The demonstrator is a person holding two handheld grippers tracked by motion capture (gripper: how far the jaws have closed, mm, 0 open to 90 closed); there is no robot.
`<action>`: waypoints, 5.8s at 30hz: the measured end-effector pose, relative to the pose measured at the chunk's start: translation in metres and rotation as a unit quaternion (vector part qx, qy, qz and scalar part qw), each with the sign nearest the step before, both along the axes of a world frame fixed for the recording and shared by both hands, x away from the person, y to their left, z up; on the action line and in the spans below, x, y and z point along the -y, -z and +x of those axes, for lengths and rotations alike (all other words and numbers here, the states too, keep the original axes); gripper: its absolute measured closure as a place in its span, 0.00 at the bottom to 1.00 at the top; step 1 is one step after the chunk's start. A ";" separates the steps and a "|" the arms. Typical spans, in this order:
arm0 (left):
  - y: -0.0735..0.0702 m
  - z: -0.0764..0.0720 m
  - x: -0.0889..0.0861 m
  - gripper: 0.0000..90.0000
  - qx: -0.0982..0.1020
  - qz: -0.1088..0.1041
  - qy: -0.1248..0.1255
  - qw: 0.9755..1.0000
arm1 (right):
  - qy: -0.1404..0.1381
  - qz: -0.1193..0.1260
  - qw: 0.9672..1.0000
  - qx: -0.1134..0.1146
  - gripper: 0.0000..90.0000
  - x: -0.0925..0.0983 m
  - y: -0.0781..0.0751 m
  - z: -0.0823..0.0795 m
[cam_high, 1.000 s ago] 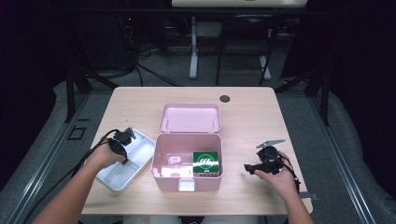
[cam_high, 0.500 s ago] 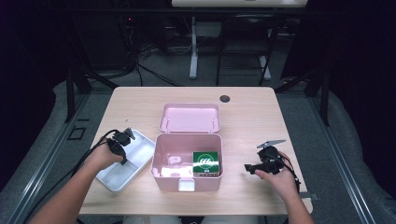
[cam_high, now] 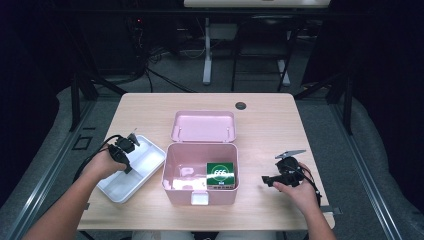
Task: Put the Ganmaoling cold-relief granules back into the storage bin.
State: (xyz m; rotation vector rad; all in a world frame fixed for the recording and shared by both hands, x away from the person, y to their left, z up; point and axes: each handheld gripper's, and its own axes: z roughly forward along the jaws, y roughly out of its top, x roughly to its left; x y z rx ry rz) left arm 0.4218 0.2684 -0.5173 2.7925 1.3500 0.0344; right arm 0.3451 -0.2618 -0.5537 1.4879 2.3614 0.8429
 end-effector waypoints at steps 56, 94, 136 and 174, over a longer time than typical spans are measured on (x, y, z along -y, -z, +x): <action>-0.134 -0.030 0.074 0.99 0.028 0.014 0.266 0.964 | -0.006 -0.007 1.000 0.002 0.24 -0.002 0.004 0.001; -0.106 -0.043 0.224 0.99 0.051 0.010 0.427 0.903 | -0.014 -0.010 1.000 -0.004 0.24 -0.004 0.008 0.002; -0.085 -0.042 0.204 0.85 0.054 -0.009 0.370 0.927 | -0.014 -0.011 1.000 -0.001 0.24 -0.005 0.009 0.002; -0.073 -0.051 0.150 0.84 0.104 -0.115 0.280 0.947 | 0.007 0.049 0.996 0.073 0.42 -0.026 -0.060 0.030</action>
